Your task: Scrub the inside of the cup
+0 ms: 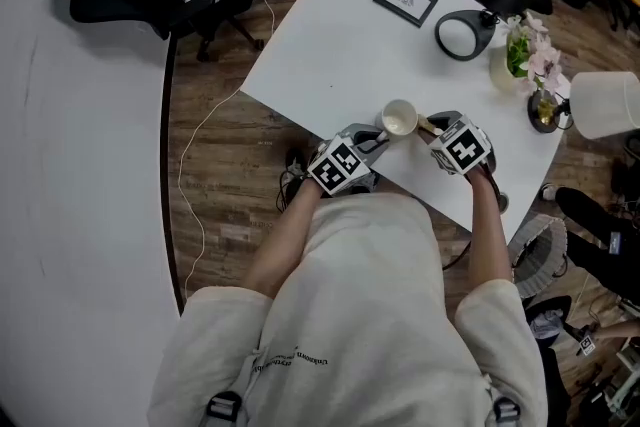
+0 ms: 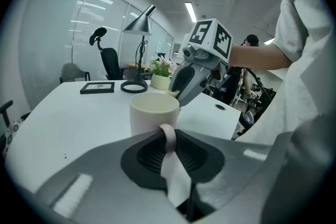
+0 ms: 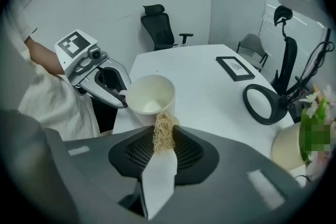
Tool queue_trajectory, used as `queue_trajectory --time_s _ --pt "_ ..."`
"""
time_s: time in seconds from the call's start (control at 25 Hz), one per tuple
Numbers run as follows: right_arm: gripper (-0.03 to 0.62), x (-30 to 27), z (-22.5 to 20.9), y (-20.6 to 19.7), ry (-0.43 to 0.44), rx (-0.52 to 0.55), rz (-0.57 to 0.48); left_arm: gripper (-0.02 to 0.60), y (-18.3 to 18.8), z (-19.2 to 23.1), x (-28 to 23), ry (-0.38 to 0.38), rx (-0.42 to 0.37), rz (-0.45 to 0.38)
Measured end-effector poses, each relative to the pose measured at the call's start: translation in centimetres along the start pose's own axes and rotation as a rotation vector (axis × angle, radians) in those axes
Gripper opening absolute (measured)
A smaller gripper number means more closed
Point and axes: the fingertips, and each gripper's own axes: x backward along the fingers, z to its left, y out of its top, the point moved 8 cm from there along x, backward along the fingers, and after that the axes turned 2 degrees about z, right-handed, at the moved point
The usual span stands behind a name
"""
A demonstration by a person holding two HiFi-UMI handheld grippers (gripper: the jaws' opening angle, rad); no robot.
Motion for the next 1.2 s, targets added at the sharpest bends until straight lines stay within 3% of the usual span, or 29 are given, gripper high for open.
queue_trajectory --time_s 0.24,0.48,0.68,0.92,1.2 --pt "0.123 0.3 1.1 -0.2 0.017 0.012 -0.004 0.051 0.7 0.4 -0.6 0.018 0.008 -0.005" --pt "0.122 0.5 2.4 0.9 0.067 -0.007 -0.082 0.038 2.0 -0.2 -1.7 -0.019 -0.003 -0.04" --pt "0.123 0.3 3.2 1.6 0.084 0.049 -0.087 0.038 1.9 0.3 -1.8 -0.017 0.007 -0.041" --pt "0.123 0.4 3.0 1.2 0.134 0.101 -0.121 0.037 2.0 -0.1 -1.2 -0.08 0.066 -0.07" --pt "0.123 -0.4 2.5 0.2 0.144 0.056 -0.118 0.034 3.5 -0.8 -0.8 -0.134 0.032 -0.119"
